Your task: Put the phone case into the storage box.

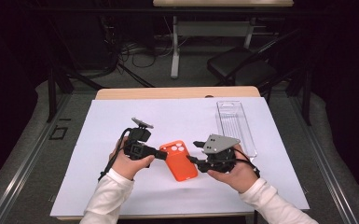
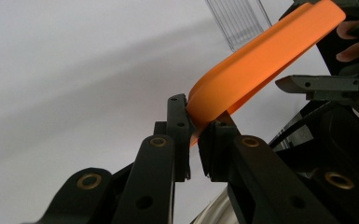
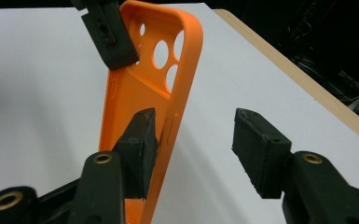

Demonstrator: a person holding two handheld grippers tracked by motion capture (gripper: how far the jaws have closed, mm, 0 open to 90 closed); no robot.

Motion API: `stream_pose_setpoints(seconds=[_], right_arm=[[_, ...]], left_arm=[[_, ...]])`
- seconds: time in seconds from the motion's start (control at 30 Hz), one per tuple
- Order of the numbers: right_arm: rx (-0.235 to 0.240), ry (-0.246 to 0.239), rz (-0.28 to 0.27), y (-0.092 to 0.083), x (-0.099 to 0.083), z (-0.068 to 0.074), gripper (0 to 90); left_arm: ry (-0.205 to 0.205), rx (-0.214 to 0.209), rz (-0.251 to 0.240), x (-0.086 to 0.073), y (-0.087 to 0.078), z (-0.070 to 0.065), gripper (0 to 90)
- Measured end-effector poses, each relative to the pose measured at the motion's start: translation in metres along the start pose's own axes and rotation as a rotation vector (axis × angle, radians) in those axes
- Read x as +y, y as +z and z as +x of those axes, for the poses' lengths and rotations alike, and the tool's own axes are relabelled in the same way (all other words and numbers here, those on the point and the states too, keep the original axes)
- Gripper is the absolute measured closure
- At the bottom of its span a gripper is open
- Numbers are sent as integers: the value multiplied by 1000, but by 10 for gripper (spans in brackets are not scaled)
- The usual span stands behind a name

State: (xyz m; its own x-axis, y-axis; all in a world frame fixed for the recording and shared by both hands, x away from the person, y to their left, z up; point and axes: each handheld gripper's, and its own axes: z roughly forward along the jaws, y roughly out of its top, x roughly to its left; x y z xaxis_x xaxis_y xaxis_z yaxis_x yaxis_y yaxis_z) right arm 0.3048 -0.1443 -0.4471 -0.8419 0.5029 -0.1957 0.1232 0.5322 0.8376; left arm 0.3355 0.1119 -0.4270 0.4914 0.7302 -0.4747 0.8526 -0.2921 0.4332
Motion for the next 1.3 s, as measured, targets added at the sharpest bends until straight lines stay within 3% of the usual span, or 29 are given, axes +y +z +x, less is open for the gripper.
stream_pose_setpoints(seconds=[0.2, 0.77, 0.87, 1.3], right_arm=[[3, -10, 2, 3, 12, 1, 528], [-7, -65, 24, 7, 33, 6, 684], [-16, -71, 34, 7, 35, 5, 706], [-38, -103, 84, 10, 36, 11, 781]], left_arm=[[24, 22, -8, 0, 0, -5, 833], [35, 51, 5, -2, 5, -11, 833], [51, 56, 17, -2, 7, -11, 833], [50, 86, 18, -4, 10, -16, 832]])
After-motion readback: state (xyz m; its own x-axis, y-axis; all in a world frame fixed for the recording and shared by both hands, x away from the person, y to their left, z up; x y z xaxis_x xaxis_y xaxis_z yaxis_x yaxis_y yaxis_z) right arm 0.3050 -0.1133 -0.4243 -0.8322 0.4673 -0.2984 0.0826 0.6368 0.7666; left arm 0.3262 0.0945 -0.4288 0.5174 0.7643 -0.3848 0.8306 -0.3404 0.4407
